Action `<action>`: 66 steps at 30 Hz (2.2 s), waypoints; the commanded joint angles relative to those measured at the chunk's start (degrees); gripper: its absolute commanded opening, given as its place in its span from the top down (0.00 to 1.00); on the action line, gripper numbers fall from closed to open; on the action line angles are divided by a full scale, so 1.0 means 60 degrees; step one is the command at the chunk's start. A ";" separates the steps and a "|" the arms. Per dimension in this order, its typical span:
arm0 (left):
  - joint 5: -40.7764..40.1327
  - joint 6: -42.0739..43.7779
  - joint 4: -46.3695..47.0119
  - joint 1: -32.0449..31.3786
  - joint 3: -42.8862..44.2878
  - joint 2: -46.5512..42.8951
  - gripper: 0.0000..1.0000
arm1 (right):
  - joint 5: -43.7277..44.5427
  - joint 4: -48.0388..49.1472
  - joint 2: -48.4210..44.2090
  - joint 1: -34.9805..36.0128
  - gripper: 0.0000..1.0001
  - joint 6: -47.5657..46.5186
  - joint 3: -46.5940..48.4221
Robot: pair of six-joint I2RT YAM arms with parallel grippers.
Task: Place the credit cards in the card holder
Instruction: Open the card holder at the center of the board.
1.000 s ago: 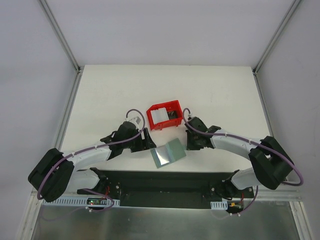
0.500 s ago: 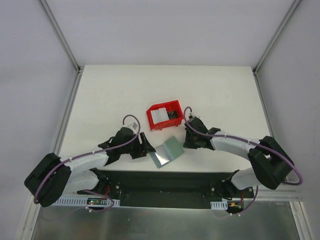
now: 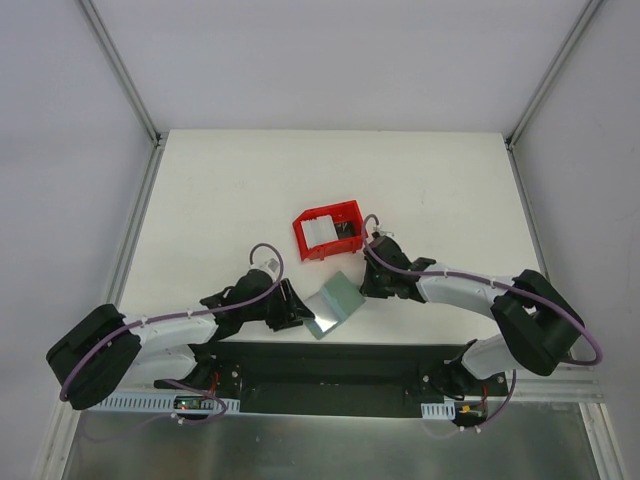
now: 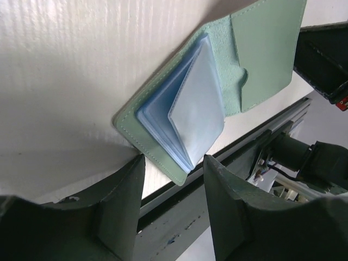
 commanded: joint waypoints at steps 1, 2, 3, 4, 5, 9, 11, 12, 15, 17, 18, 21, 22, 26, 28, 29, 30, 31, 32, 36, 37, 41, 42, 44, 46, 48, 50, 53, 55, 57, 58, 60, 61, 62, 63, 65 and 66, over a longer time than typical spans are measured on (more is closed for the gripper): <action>-0.0627 -0.0430 0.0080 -0.0382 0.0028 0.0128 0.55 | -0.0133 -0.1458 0.0665 0.0265 0.97 0.0122 -0.0693; -0.0744 -0.0474 0.0080 -0.0426 -0.0016 0.0055 0.55 | -0.0148 -0.1473 0.0694 0.0294 0.97 0.0122 -0.0693; -0.0904 -0.0533 0.0080 -0.0456 -0.0045 -0.0047 0.55 | -0.0148 -0.1458 0.0680 0.0309 0.97 0.0136 -0.0722; -0.0993 -0.0548 0.0080 -0.0470 -0.0060 -0.0164 0.56 | -0.0148 -0.1458 0.0679 0.0338 0.97 0.0151 -0.0723; -0.1095 -0.0533 0.0094 -0.0470 -0.0075 -0.0238 0.57 | -0.0148 -0.1458 0.0650 0.0382 0.97 0.0151 -0.0708; -0.1447 -0.0300 0.0124 -0.0470 0.0056 -0.0487 0.67 | -0.0265 -0.1429 0.0606 0.0601 0.97 0.0210 -0.0664; -0.1550 -0.0051 0.0124 -0.0485 0.0232 -0.0517 0.78 | -0.0236 -0.1487 0.0562 0.0719 0.97 0.0224 -0.0635; -0.1594 0.0081 0.0124 -0.0485 0.0363 -0.0517 0.80 | -0.0236 -0.1517 0.0504 0.0777 0.97 0.0239 -0.0649; -0.1594 0.0404 0.0109 -0.0471 0.0671 -0.0444 0.89 | -0.0177 -0.1502 0.0255 0.0851 0.96 0.0239 -0.0693; -0.1551 0.0579 0.0153 -0.0485 0.0876 -0.0356 0.97 | -0.0148 -0.1561 0.0153 0.0837 0.95 0.0210 -0.0650; -0.1521 0.0624 0.0153 -0.0485 0.0950 -0.0312 1.00 | -0.0148 -0.1590 0.0152 0.0851 0.95 0.0195 -0.0635; -0.1375 0.0755 0.0313 -0.0485 0.1067 -0.0210 1.00 | -0.0206 -0.1576 0.0225 0.0851 0.95 0.0195 -0.0591; -0.1346 0.0785 0.0401 -0.0471 0.1082 -0.0137 1.00 | -0.0221 -0.1561 0.0240 0.0837 0.95 0.0181 -0.0591; -0.1214 0.0814 0.0548 -0.0485 0.1156 0.0171 0.96 | -0.0280 -0.1473 0.0328 0.0851 0.94 0.0195 -0.0620; -0.1199 0.0829 0.0563 -0.0485 0.1214 0.0346 0.94 | -0.0309 -0.1458 0.0342 0.0851 0.94 0.0195 -0.0606; -0.1184 0.0844 0.0534 -0.0485 0.1258 0.0420 0.92 | -0.0294 -0.1429 0.0357 0.0851 0.94 0.0195 -0.0606; -0.1184 0.0844 0.0519 -0.0485 0.1287 0.0508 0.92 | -0.0309 -0.1443 0.0372 0.0851 0.94 0.0181 -0.0591; -0.1155 0.0858 0.0519 -0.0485 0.1317 0.0552 0.92 | -0.0309 -0.1444 0.0401 0.0851 0.94 0.0152 -0.0562; -0.1126 0.0887 0.0534 -0.0485 0.1360 0.0610 0.92 | -0.0309 -0.1444 0.0416 0.0851 0.94 0.0137 -0.0562; -0.1184 0.0931 0.0461 -0.0470 0.1375 0.0640 0.87 | -0.0338 -0.1444 0.0489 0.0837 0.94 0.0136 -0.0518; -0.1199 0.0932 0.0374 -0.0485 0.1390 0.0640 0.87 | -0.0338 -0.1444 0.0518 0.0836 0.94 0.0122 -0.0503; -0.1360 0.0946 -0.0139 -0.0485 0.1492 0.0699 0.86 | -0.0338 -0.1458 0.0533 0.0851 0.94 0.0107 -0.0474; -0.1389 0.0961 -0.0256 -0.0485 0.1478 0.0670 0.87 | -0.0353 -0.1444 0.0533 0.0851 0.94 0.0107 -0.0459; -0.1491 0.0975 -0.0505 -0.0485 0.1507 0.0655 0.93 | -0.0338 -0.1473 0.0533 0.0836 0.94 0.0122 -0.0444; -0.1536 0.1019 -0.0637 -0.0485 0.1478 0.0597 1.00 | -0.0338 -0.1473 0.0533 0.0851 0.93 0.0107 -0.0430; -0.1594 0.1092 -0.0696 -0.0485 0.1434 0.0451 1.00 | -0.0280 -0.1560 0.0460 0.0851 0.94 0.0093 -0.0401; -0.1595 0.1297 -0.0784 -0.0485 0.1434 0.0246 1.00 | -0.0206 -0.1619 0.0401 0.0851 0.93 0.0064 -0.0386; -0.1580 0.1633 -0.1018 -0.0471 0.1551 -0.0120 1.00 | -0.0192 -0.1736 0.0270 0.0836 0.93 -0.0068 -0.0240; -0.1449 0.1883 -0.1121 -0.0485 0.1668 -0.0340 1.00 | -0.0206 -0.1780 0.0124 0.0822 0.89 -0.0185 -0.0152; -0.1273 0.2132 -0.1194 -0.0485 0.1785 -0.0487 1.00 | -0.0250 -0.1824 -0.0066 0.0793 0.81 -0.0302 -0.0049; -0.1214 0.2234 -0.1267 -0.0485 0.1858 -0.0502 1.00 | -0.0236 -0.1897 -0.0169 0.0763 0.76 -0.0346 0.0024; -0.1097 0.2381 -0.1428 -0.0471 0.2019 -0.0459 1.00 | -0.0250 -0.2029 -0.0447 0.0661 0.63 -0.0463 0.0156; -0.1024 0.2440 -0.1516 -0.0485 0.2092 -0.0415 1.00 | -0.0294 -0.2102 -0.0594 0.0588 0.60 -0.0536 0.0214; -0.0994 0.2455 -0.1589 -0.0471 0.2137 -0.0356 1.00 | -0.0265 -0.2248 -0.0827 0.0500 0.56 -0.0610 0.0273; -0.0950 0.2499 -0.1706 -0.0485 0.2210 -0.0327 1.00 | -0.0134 -0.2481 -0.1076 0.0412 0.54 -0.0654 0.0331; -0.0950 0.2543 -0.1809 -0.0485 0.2254 -0.0312 1.00 | 0.0071 -0.2834 -0.1777 0.0164 0.53 -0.0742 0.0361; -0.0950 0.2558 -0.1839 -0.0485 0.2283 -0.0297 1.00 | 0.0145 -0.2966 -0.2173 0.0047 0.51 -0.0757 0.0318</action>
